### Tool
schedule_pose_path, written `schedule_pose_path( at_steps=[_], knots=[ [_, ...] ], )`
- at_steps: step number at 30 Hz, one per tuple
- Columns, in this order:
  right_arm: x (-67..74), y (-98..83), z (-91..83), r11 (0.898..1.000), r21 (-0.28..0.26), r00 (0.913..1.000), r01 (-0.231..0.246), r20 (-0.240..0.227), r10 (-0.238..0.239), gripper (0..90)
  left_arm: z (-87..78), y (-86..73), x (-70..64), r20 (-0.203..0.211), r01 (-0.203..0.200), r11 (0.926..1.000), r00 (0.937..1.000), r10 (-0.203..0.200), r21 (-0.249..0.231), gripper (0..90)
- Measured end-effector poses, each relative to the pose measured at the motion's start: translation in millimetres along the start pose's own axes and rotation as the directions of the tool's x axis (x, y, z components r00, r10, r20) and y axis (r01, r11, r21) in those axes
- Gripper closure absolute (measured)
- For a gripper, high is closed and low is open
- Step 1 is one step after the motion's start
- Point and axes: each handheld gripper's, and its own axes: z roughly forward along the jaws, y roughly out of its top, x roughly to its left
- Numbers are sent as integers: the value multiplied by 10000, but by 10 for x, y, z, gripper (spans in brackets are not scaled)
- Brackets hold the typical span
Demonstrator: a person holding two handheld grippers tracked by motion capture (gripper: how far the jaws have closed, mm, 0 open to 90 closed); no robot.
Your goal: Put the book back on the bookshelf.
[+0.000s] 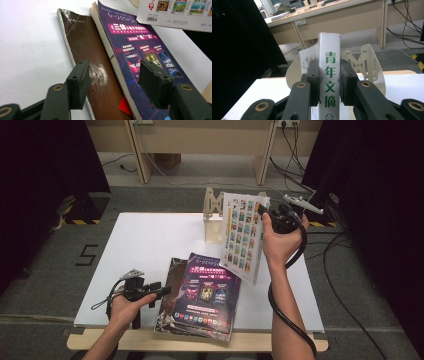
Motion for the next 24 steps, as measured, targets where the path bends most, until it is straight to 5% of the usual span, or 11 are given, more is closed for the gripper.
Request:
schedule_pose_path(
  at_steps=[16, 24],
  knots=[
    [-125, 120, 21, 9993, -385, 9978, -17, 659, 43, 745, 18, -2, 7, 25, 10, 10000, 10000, -10, 8, 412],
    [-263, 172, -1, 9969, -682, 9957, -396, 811, 451, 745, 31, -3, 10, 5, 18, 10000, 10000, -18, 36, 412]
  ],
)
